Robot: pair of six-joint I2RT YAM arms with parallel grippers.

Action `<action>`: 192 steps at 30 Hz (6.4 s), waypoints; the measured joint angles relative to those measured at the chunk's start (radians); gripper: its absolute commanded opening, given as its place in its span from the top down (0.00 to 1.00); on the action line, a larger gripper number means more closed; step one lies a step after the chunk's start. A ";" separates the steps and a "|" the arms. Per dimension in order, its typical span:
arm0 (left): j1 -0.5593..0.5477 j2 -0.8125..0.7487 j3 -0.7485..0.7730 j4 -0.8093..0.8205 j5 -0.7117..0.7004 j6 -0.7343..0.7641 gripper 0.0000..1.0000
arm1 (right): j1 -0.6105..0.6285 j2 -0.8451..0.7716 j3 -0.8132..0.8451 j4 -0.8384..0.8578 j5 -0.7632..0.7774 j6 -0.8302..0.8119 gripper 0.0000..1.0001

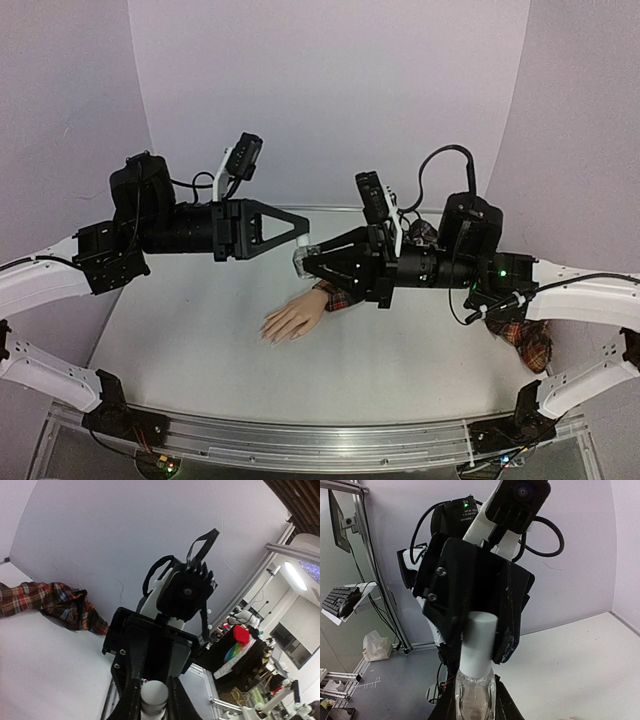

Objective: Paint the nails

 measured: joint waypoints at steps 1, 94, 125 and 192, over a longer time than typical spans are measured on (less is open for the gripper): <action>0.004 0.000 0.001 -0.001 -0.006 -0.001 0.94 | 0.000 0.002 0.000 0.000 0.006 0.001 1.00; -0.004 0.107 0.212 -0.518 -0.323 0.042 0.94 | 0.174 0.078 0.063 -0.219 0.764 -0.336 1.00; -0.004 0.122 0.283 -0.622 -0.391 0.042 1.00 | 0.171 0.106 0.064 -0.200 0.771 -0.335 1.00; -0.005 0.045 -0.074 -0.476 -0.673 -0.018 1.00 | -0.058 -0.472 -0.435 -0.124 0.898 -0.374 1.00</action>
